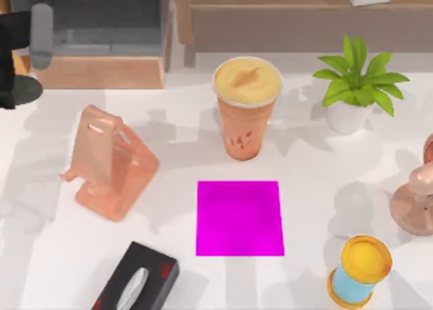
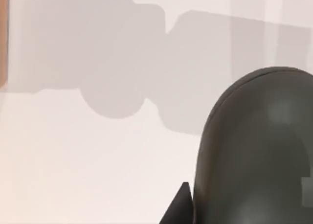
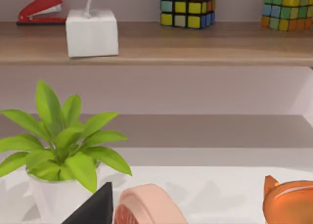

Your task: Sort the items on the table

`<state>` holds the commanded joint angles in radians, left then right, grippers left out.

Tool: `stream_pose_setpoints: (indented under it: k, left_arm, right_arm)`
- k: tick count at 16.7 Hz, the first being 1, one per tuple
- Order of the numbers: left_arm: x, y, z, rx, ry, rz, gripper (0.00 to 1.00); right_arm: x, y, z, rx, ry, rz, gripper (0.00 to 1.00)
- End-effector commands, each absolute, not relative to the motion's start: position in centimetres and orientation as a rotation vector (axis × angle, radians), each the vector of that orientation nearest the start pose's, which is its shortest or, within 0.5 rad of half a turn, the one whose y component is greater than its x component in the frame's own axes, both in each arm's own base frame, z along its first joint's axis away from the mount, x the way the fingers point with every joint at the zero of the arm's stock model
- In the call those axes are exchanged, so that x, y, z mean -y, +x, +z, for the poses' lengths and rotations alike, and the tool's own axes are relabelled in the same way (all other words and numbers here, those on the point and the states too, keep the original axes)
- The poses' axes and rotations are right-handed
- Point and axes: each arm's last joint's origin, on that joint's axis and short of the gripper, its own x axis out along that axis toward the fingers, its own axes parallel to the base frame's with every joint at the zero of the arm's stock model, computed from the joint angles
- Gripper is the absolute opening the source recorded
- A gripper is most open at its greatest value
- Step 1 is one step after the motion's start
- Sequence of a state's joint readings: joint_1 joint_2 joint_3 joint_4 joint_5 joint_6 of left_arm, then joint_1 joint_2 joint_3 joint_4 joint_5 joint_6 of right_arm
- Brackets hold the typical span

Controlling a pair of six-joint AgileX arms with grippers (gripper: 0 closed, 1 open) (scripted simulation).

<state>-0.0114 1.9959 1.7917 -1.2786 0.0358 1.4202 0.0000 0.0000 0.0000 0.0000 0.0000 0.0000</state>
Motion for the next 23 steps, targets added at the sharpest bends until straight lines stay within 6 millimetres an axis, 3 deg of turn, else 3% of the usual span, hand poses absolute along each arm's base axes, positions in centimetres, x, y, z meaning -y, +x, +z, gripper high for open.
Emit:
stream_pose_setpoints:
  k: [4,8,11,16,19,23]
  left_arm:
    - [7.6,36.7,29.5,-0.836,1.462,-1.321,0.00]
    - [15.1,33.6,29.7,-0.481,1.788,-1.625,0.00]
    - [20.4,32.1,27.2,-0.253,1.982,-1.838,0.00]
    - [27.7,30.3,19.0,-0.031,2.183,-2.140,0.00]
    - [30.0,29.7,15.2,0.008,2.236,-2.230,0.00]
    - [30.5,29.5,14.4,0.013,2.247,-2.243,0.00]
  right_arm:
    - [0.1,10.6,16.0,0.000,0.000,0.000,1.00]
    - [0.1,10.6,16.0,0.000,0.000,0.000,1.00]
    - [0.1,10.6,16.0,0.000,0.000,0.000,1.00]
    - [0.1,10.6,16.0,0.000,0.000,0.000,1.00]
    - [0.1,10.6,16.0,0.000,0.000,0.000,1.00]
    - [0.1,10.6,16.0,0.000,0.000,0.000,1.00]
